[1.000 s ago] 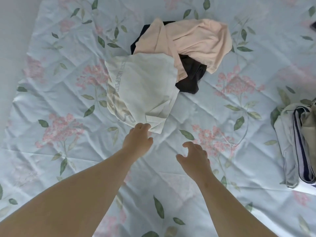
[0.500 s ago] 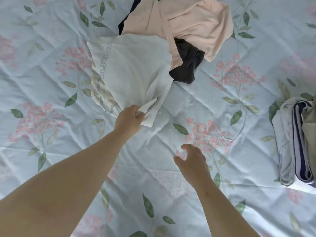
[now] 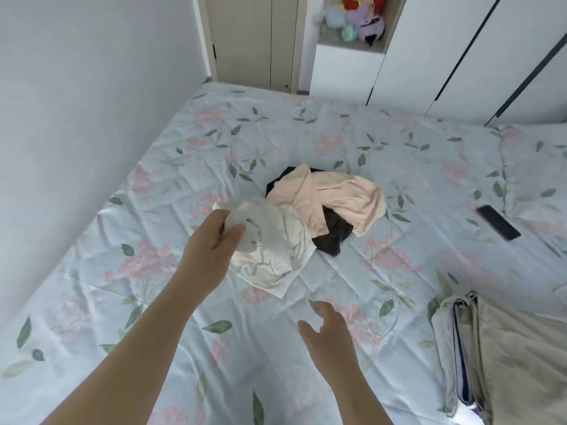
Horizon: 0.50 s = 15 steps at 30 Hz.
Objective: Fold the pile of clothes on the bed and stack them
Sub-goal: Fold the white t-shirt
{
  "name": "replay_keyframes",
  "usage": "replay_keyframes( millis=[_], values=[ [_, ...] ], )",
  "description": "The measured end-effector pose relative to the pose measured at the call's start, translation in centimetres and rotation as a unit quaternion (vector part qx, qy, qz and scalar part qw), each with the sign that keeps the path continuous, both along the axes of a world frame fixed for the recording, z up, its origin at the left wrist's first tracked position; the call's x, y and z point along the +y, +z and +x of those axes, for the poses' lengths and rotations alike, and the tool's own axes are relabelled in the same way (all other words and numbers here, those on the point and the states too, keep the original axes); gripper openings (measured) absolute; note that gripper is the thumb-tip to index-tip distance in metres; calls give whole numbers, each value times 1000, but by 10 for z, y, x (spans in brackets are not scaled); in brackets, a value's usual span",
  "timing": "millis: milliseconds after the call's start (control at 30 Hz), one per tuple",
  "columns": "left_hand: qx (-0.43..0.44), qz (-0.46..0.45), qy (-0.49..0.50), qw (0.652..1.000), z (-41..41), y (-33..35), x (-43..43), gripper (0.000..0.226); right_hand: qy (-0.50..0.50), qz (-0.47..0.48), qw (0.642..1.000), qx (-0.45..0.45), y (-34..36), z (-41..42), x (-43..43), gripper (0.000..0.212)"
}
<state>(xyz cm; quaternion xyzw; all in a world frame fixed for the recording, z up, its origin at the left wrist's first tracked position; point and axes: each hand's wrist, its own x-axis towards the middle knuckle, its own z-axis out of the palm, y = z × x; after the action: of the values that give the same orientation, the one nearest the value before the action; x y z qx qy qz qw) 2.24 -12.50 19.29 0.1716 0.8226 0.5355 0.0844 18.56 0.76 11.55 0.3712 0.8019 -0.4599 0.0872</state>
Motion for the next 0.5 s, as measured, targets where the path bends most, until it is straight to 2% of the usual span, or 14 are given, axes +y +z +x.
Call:
replay_keyframes(
  millis=[167, 267, 333, 400, 500],
  values=[
    [-16, 130, -6, 991, 26, 69, -22, 14, 0, 0, 995, 104, 49, -10, -21, 58],
    [-32, 176, -35, 983, 40, 90, -29, 13, 32, -3, 983, 179, 68, -17, -35, 78],
    [-44, 195, -59, 978, 50, 97, -32, 18, 58, -7, 978, 202, 75, -21, -44, 80],
    [-66, 207, -86, 972, 57, 100, -36, 26, 75, 16, 979, 189, 75, -24, -51, 63],
    [-79, 201, -103, 971, 60, 103, -40, 31, 75, 9, 984, 160, 71, -18, -56, 22]
  ],
)
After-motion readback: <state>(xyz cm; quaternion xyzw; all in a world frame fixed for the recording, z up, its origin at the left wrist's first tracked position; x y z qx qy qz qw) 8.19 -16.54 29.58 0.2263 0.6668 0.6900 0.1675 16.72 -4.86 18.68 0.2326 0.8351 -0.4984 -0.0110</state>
